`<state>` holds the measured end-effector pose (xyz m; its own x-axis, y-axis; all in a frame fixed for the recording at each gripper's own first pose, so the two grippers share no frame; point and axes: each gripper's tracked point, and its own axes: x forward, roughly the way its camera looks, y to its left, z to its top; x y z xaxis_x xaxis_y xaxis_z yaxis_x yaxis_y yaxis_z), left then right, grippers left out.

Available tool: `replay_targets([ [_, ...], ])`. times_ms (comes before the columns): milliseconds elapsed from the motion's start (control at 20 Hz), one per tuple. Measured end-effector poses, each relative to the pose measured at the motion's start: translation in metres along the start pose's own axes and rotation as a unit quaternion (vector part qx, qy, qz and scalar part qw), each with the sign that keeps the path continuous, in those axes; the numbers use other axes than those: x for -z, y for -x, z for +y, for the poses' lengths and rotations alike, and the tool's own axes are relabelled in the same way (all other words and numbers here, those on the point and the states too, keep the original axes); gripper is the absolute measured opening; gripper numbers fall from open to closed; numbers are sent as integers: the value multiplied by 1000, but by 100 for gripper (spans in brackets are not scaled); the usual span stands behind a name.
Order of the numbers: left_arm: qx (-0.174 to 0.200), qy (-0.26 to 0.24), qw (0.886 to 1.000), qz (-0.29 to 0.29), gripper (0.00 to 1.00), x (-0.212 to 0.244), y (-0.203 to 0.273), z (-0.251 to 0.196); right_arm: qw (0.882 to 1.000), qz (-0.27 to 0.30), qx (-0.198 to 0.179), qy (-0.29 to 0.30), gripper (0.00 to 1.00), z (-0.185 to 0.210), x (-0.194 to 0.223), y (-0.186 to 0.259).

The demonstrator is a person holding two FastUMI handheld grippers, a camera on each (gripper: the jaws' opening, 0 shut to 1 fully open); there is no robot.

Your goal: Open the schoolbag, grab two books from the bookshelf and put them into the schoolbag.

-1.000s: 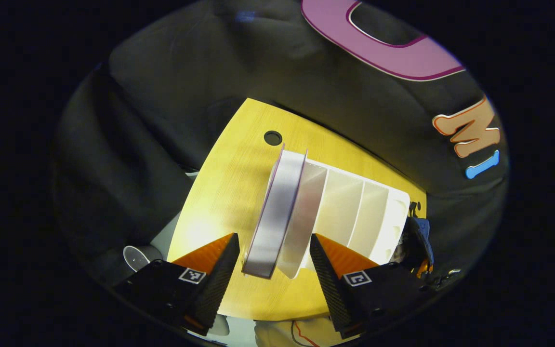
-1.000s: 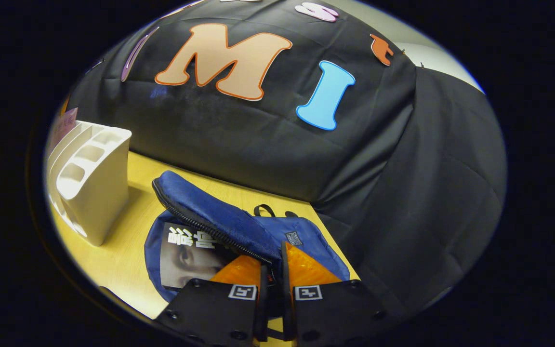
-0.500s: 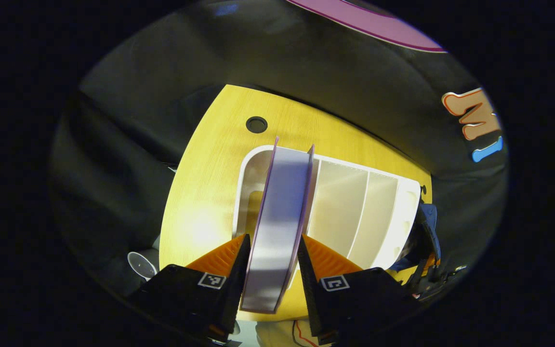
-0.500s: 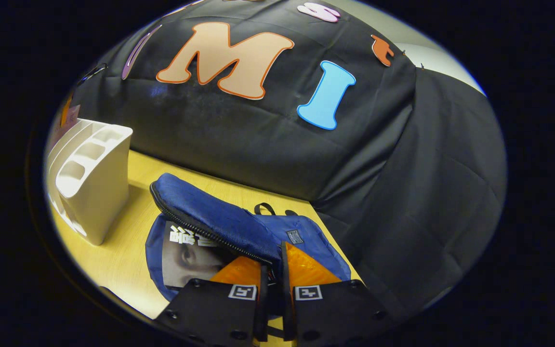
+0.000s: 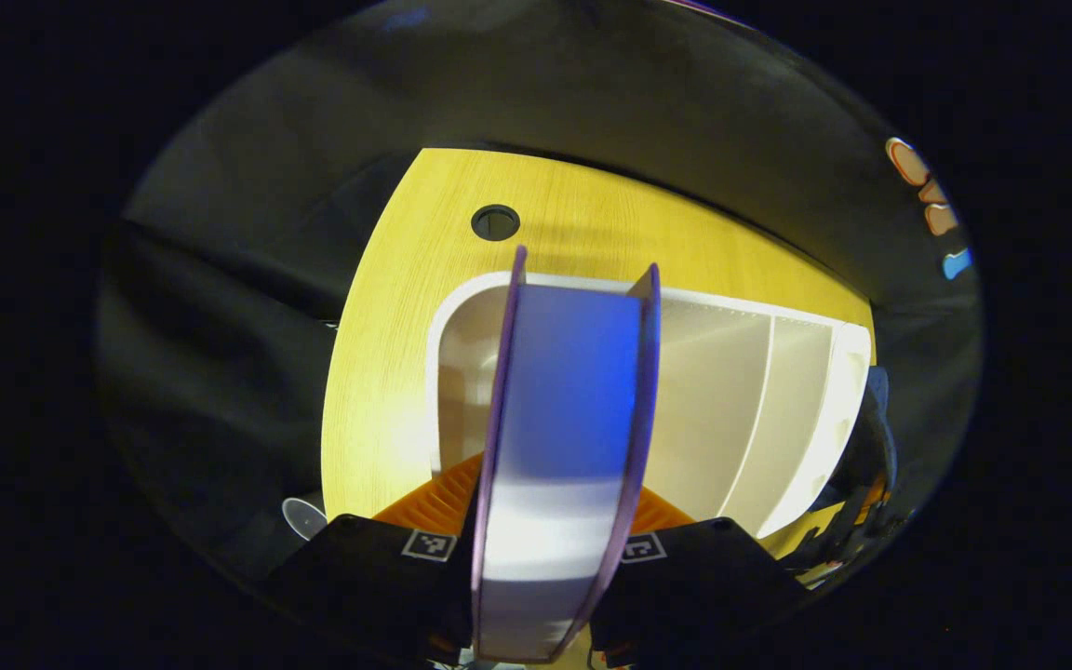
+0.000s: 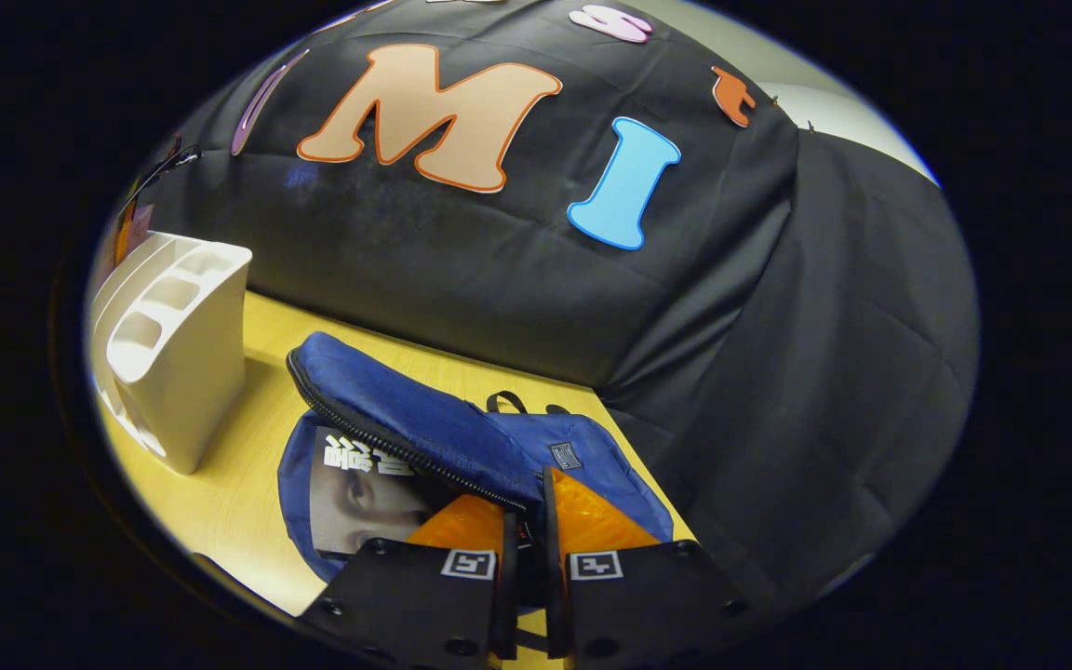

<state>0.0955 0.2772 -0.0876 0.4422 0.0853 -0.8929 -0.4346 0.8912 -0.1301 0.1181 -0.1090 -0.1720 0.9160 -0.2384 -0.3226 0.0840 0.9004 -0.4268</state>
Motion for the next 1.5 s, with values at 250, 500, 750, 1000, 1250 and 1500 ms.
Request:
replay_targets([
  [250, -8, -63, 998, -15, 45, -7, -9, -1, 1000, 0, 7, -3, 12, 0, 1, -1],
  [500, -27, -38, 998, 29, 45, 5, -17, 3, 1000, -2, 7, -2, 17, 3, 1, -2],
  [750, -31, -28, 999, 26, 45, 4, -19, 5, 1000, -2, 6, -5, 17, 2, 3, 0],
  [1000, -29, -3, 999, 42, 45, 11, -5, -3, 1000, -6, 2, -5, 17, 0, 2, 1],
  [1250, -32, -2, 999, 40, 45, 21, 37, -14, 1000, -11, -9, -7, 17, -2, 2, 0],
  [1500, -40, -10, 999, 28, 45, 31, 79, -23, 1000, -18, -23, -5, 12, -6, 1, -1],
])
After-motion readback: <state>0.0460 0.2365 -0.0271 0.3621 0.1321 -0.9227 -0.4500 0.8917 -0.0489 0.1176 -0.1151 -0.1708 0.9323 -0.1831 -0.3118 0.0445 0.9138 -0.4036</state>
